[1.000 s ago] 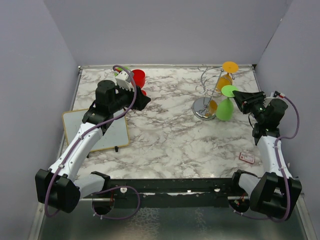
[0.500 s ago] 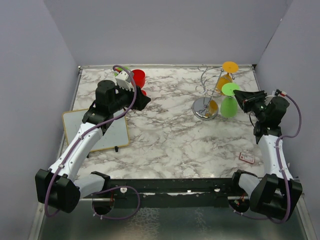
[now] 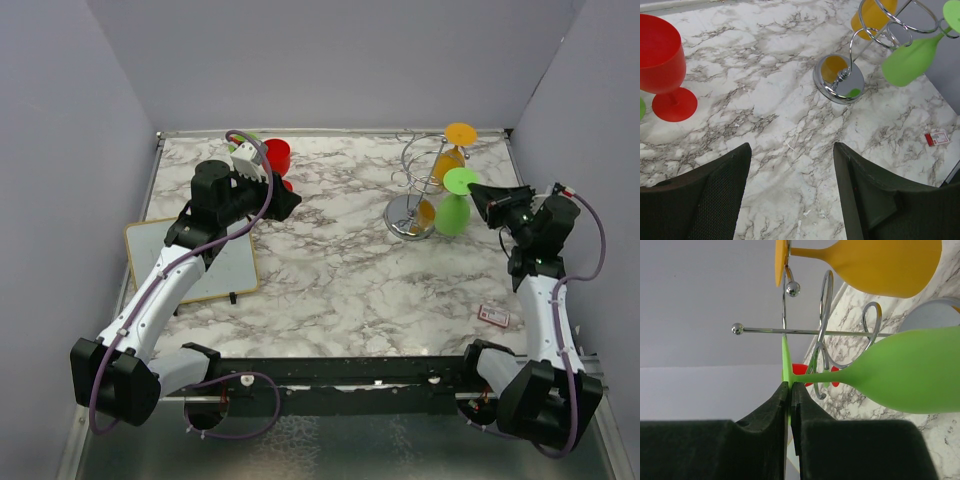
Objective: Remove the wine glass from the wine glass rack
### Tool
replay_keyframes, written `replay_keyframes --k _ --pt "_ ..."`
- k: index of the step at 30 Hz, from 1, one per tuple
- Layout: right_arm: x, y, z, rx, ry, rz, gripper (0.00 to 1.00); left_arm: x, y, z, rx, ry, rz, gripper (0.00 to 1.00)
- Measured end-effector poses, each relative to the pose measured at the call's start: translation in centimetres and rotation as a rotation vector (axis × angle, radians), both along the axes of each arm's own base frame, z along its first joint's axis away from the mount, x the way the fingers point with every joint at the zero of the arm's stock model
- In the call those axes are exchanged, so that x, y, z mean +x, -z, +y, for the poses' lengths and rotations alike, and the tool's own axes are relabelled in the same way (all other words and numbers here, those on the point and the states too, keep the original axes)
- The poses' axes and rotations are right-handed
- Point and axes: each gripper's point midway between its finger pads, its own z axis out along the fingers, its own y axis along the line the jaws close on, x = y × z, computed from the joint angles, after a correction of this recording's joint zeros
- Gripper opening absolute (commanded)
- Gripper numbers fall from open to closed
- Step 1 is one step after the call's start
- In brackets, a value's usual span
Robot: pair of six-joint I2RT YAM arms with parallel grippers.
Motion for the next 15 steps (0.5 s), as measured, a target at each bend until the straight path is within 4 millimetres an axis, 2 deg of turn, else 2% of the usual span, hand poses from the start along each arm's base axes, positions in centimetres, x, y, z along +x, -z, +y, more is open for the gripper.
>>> replay_keyframes --k 15 --pt "-1.1 -1.3 -1.4 -0.046 0.113 0.039 0.02 0.0 0.0 0.0 0.0 0.0 0.0 0.69"
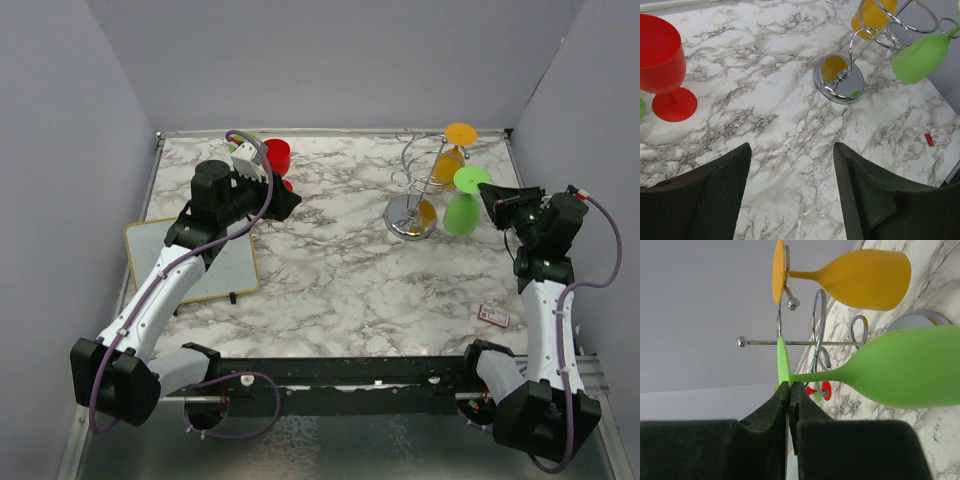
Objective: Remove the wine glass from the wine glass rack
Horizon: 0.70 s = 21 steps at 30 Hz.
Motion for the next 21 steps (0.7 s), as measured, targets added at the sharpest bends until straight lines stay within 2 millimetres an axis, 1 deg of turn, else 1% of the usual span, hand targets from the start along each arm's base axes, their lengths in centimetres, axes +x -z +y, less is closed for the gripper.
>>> replay_keyframes --k 6,11,15,18,21 --pt "-0.5 -0.6 -0.8 -0.034 0.052 0.033 0.01 0.0 0.0 0.0 0.0 0.0 0.0 0.69" --pt "-1.1 -0.1 -1.0 -0.061 0.059 0.086 0.01 0.0 0.0 0.0 0.0 0.0 0.0 0.69" --pt "-1.6 0.0 -1.3 -0.117 0.064 0.124 0.01 0.0 0.0 0.0 0.0 0.0 0.0 0.69" --pt "-2.0 -0.6 -2.1 -0.171 0.098 0.142 0.01 0.0 0.0 0.0 0.0 0.0 0.0 0.69" --pt "-2.2 -1.8 -3.2 -0.247 0.142 0.143 0.01 0.0 0.0 0.0 0.0 0.0 0.0 0.69"
